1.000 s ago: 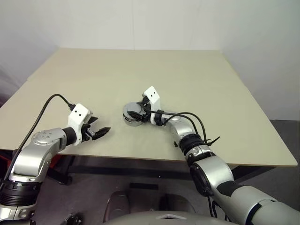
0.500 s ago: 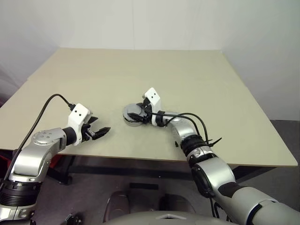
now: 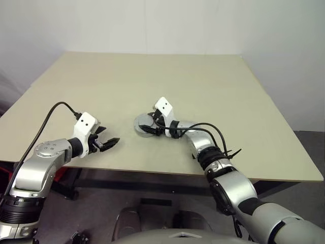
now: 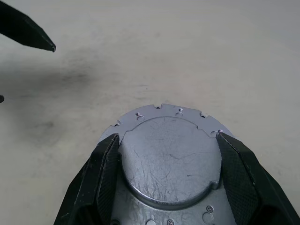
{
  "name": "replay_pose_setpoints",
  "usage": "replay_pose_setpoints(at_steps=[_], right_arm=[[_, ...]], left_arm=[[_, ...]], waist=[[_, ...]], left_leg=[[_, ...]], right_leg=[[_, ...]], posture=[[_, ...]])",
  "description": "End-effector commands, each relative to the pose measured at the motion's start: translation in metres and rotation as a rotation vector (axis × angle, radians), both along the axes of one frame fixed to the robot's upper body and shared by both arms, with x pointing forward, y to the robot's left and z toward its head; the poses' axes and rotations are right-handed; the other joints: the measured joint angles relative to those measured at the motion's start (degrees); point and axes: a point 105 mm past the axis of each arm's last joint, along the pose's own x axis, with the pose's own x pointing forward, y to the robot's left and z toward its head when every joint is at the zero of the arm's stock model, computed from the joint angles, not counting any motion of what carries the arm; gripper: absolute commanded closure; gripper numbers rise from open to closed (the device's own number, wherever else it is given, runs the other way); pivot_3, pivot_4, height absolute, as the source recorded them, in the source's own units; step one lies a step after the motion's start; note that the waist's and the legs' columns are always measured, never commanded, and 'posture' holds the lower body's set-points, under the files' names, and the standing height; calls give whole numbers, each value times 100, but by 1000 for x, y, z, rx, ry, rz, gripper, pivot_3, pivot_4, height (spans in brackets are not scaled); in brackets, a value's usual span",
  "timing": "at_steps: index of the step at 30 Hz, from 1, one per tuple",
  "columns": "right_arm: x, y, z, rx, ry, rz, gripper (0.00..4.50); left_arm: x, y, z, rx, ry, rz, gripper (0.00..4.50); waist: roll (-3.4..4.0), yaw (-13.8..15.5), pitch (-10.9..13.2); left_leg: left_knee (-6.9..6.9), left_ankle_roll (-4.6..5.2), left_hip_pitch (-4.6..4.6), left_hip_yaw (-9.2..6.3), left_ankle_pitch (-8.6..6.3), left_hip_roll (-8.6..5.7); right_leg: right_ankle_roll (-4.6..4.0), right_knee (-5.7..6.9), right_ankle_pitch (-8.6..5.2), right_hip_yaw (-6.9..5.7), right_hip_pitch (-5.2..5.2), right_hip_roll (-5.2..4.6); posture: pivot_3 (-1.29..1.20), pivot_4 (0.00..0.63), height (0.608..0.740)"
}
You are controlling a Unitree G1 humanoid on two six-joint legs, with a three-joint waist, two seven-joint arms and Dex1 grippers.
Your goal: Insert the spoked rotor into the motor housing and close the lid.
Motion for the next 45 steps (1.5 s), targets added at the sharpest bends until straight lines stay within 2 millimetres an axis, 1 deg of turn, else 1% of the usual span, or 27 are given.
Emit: replay_pose_setpoints(at_steps=[1, 7, 19, 29, 32, 34, 36, 41, 44, 45], right_arm=[[0, -5, 1, -14, -24, 2, 1350], [1, -10, -8, -74, -32, -14, 1350], [6, -8, -10, -89, -18, -56, 1350], [4, -7, -13, -99, -6, -41, 1350], [3, -8, -16, -106, 1, -38, 1350], [2, -9, -17, -109, 4, -39, 1350], [2, -10, -18, -112, 7, -40, 1350], [2, -11, -18, -115, 9, -40, 1350], [1, -10, -18, -116, 9, -39, 1350], [1, -10, -18, -116, 9, -39, 1350]], left_arm=[[2, -1, 16, 21, -64, -12, 398], [2, -2, 15, 18, -62, -11, 398], [-1, -9, 11, 8, -52, -19, 398], [-2, -8, 12, 6, -53, -9, 398], [2, -9, 15, -26, -60, 9, 398], [7, -13, 17, -60, -64, 34, 398], [10, -22, 18, -93, -59, 35, 398], [17, -52, 25, -261, -26, 28, 398], [21, -63, 27, -323, -4, 29, 1014], [23, -67, 29, -347, -1, 31, 1332]], waist=[[0, 2, 0], [0, 6, -1], [1, 6, -3], [0, 5, -4], [1, 5, -5], [1, 7, -6], [1, 9, -6], [1, 6, -9], [1, 9, -9], [1, 10, -9]], left_leg=[[0, 1, 1, 0, 0, 0], [1, 2, 9, 0, -1, 0], [2, 6, 30, 1, -3, 3], [3, 7, 32, 2, -3, 3], [3, 7, 32, 2, -3, 3], [3, 7, 32, 2, -3, 2], [4, 7, 34, 2, -3, 2], [5, 7, 41, 2, -3, 1], [5, 6, 41, 2, -2, 1], [5, 7, 40, 2, -2, 1]], right_leg=[[0, 0, 0, 0, 1, 0], [0, -1, 0, 0, 10, 0], [1, 2, 0, 0, 32, -1], [1, 2, 0, 0, 35, -1], [1, 2, 0, 0, 35, -1], [1, 2, 0, 0, 37, -1], [1, 2, 0, 0, 42, -2], [1, -2, 0, 0, 55, -4], [1, -2, 0, -1, 54, -3], [1, -2, 0, -1, 54, -3]], posture=[[0, 0, 740], [0, 0, 740], [0, 0, 740], [0, 0, 740], [0, 0, 740], [0, 0, 740], [0, 0, 740], [0, 0, 740], [0, 0, 740], [0, 0, 740]])
